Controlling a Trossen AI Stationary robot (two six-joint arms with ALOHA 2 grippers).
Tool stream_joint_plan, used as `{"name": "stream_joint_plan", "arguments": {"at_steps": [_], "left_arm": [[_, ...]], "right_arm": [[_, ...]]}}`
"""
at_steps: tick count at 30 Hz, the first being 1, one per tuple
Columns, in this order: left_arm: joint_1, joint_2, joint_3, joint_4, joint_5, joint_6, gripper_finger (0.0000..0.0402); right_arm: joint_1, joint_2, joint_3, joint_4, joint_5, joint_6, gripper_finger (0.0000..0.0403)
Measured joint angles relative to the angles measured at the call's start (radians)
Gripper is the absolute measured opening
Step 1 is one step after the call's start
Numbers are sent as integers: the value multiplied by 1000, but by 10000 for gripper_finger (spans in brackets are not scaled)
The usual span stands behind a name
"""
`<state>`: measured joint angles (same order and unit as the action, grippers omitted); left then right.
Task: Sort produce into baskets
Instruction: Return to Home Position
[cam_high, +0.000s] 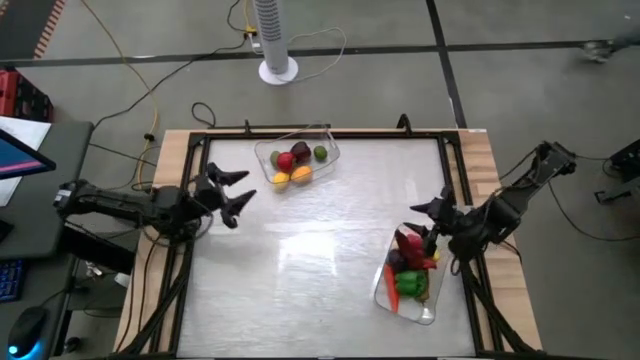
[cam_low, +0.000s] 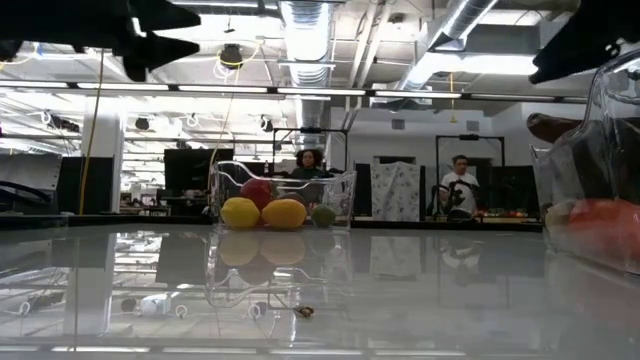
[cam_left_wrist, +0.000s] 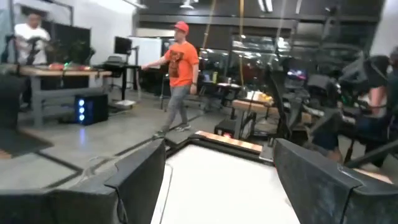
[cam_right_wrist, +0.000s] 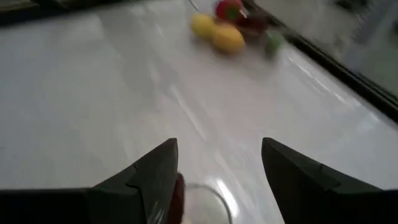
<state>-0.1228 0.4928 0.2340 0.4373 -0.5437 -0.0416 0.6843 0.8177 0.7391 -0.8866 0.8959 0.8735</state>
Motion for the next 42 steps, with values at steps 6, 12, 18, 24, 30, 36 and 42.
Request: {"name": "stream_joint_plan", "arguments": {"at_steps": [6, 12, 18, 24, 30, 36, 42], "left_arm": [[46, -122, 0, -195, -22, -105, 283], [101, -163, 0, -248, -20, -135, 282], [108, -216, -20, -212, -19, -32, 261], [108, -322, -100, -214, 24, -78, 235], [107, -420, -171, -203, 112, -111, 223], [107, -484, -224, -259, 113, -143, 222], [107, -488, -224, -268, 119, -142, 222]], "right_arm": [[-162, -222, -215, 466, -162, -455, 256], [-370, -392, -324, 605, -401, -635, 239], [-464, -522, -387, 638, -506, -751, 225], [-508, -707, -470, 686, -507, -839, 217], [-551, -815, -539, 712, -591, -821, 209], [-589, -815, -614, 751, -629, -805, 199], [-637, -815, -664, 822, -722, -769, 188]]}}
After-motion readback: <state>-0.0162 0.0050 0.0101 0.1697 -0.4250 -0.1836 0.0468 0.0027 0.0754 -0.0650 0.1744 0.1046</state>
